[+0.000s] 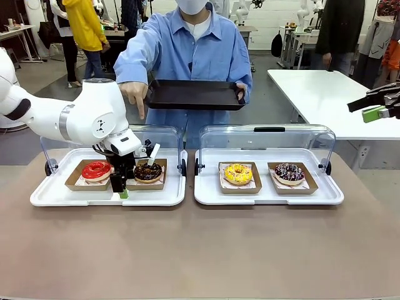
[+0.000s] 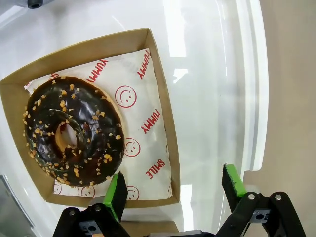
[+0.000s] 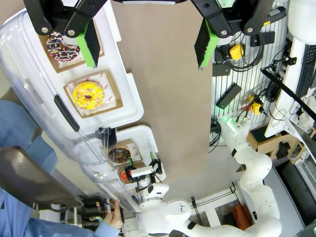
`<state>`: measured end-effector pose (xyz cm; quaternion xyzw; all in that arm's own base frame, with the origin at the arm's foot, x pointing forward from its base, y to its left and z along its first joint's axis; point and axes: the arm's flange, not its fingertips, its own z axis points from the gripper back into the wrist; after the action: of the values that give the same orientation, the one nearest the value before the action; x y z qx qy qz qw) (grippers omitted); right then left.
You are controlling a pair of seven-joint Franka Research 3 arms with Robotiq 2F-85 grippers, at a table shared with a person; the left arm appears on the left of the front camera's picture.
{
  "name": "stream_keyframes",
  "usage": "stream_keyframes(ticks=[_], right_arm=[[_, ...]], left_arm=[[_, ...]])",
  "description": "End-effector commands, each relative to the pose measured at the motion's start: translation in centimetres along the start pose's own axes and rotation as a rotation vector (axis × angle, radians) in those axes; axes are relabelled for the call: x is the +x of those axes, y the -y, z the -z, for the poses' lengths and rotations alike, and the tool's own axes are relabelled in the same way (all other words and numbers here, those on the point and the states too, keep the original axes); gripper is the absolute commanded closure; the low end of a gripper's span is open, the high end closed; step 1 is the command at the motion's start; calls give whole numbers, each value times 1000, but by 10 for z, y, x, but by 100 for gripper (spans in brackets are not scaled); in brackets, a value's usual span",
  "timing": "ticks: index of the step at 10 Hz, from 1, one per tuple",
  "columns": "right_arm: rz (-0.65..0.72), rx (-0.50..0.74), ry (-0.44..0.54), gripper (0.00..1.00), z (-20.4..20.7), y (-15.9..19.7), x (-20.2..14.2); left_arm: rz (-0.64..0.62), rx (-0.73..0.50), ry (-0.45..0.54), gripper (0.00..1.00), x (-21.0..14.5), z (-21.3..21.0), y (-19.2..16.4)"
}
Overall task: Provide the desired donut to the person.
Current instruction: Pick up and lift the Paper togo box containing the Donut pointed at by the person.
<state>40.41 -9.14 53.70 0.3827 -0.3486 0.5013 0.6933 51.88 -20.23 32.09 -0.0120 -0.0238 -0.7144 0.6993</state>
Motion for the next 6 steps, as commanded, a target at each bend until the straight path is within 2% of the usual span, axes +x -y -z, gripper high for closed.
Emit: stream_keyframes(ticks=[1,2,3,4,5,6], right_arm=[[-3,7,11,0,0,0,0],[-3,7,11,0,0,0,0],[-3,7,11,0,0,0,0],[-3,7,11,0,0,0,0],[-3,7,11,0,0,0,0],[-3,7,11,0,0,0,0]], left_arm=[[-9,-10,29,0,0,-1,-5],[-5,-1,35,57,0,-3,-6],[-11,3,39,57,0,-6,-6],[-15,8,42,100,-1,-8,-6],[-16,9,42,61,-3,-10,-7],[-18,11,43,100,-3,-11,-7]])
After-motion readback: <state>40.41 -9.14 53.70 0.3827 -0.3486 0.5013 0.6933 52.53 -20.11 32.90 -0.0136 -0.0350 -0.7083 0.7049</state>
